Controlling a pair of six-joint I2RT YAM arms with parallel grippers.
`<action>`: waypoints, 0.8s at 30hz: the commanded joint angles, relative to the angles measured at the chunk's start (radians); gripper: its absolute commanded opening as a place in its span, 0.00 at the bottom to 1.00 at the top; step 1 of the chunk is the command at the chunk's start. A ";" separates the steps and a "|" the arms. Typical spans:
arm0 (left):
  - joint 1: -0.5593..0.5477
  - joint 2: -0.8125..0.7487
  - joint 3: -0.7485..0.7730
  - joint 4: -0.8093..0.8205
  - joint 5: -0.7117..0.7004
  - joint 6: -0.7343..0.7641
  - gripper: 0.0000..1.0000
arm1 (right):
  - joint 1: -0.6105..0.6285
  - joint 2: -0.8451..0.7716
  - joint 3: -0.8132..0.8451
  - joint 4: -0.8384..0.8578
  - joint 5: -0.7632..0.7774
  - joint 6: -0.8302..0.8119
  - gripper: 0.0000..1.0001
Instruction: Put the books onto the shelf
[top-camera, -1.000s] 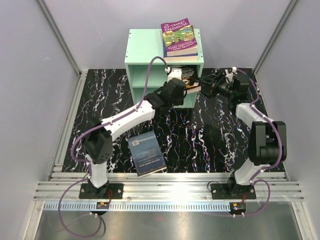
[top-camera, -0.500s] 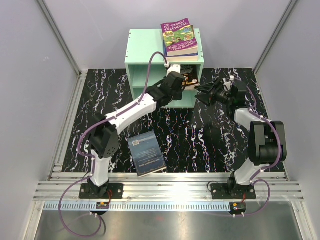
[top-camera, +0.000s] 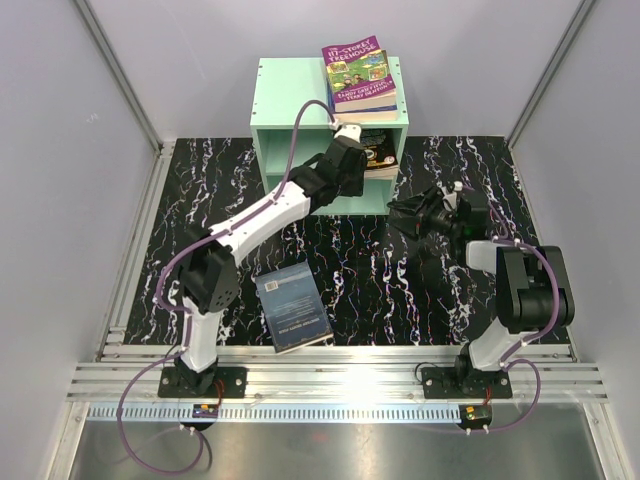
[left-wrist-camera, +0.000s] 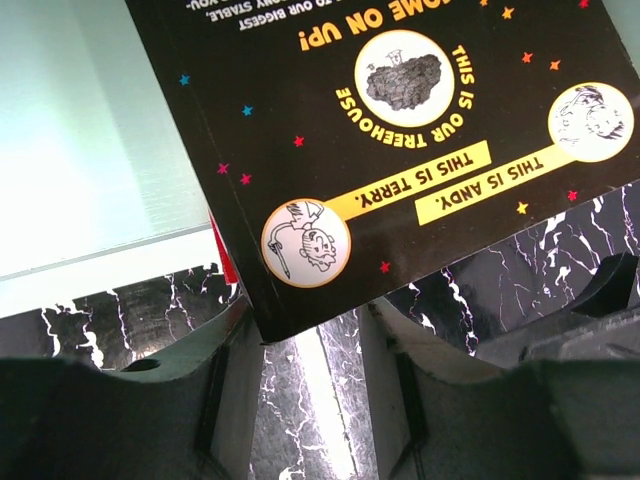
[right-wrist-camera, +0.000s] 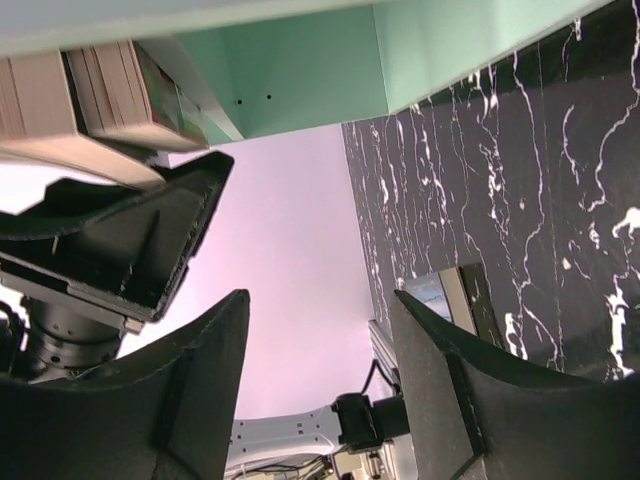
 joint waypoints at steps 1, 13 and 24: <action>0.031 0.007 0.040 0.052 0.030 0.012 0.43 | 0.003 -0.063 -0.038 0.100 -0.035 -0.011 0.65; 0.022 -0.721 -0.668 0.158 -0.092 -0.074 0.99 | 0.007 -0.235 -0.288 0.040 -0.040 -0.190 0.68; 0.029 -1.063 -1.156 -0.034 -0.153 -0.291 0.99 | 0.381 -0.210 -0.388 0.052 0.211 -0.185 0.68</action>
